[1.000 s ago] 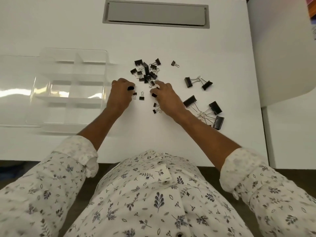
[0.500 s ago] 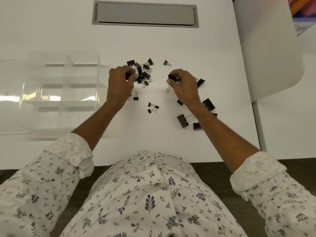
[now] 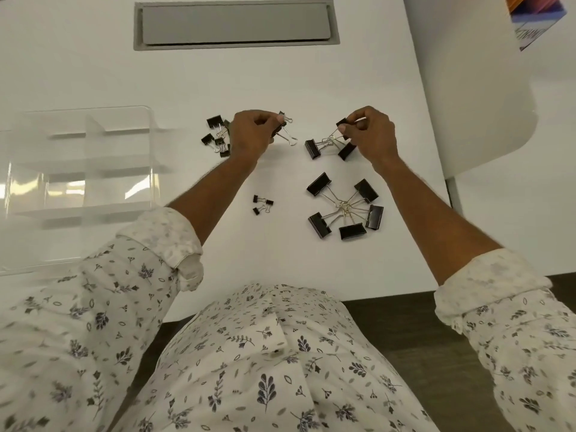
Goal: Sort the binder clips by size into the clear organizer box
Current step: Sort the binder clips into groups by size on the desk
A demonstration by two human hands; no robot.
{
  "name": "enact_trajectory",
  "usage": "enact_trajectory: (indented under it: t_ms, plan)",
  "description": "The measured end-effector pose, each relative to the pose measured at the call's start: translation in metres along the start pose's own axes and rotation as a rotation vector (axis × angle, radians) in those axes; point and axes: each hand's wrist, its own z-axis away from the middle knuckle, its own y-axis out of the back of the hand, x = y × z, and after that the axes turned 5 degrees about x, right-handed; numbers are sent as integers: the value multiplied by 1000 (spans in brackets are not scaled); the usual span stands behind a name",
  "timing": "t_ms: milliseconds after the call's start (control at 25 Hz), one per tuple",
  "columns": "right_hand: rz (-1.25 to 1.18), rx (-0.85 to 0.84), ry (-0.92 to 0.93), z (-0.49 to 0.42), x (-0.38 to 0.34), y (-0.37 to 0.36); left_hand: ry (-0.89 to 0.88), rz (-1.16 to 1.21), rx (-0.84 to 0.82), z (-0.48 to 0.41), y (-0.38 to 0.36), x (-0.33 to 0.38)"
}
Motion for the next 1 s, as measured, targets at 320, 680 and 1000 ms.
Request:
enact_trajectory:
  t_ms: [320,680,1000]
  plan:
    - [156,-38,88,-36,9,-5,28,-121,-99,-37,-56,8]
    - [207,-45,90,-49,19,-7,-46,-275,-157,-49,-92,9]
    - [195,48,202,-28,13,-17,-235,-258,-126,-33,-73,0]
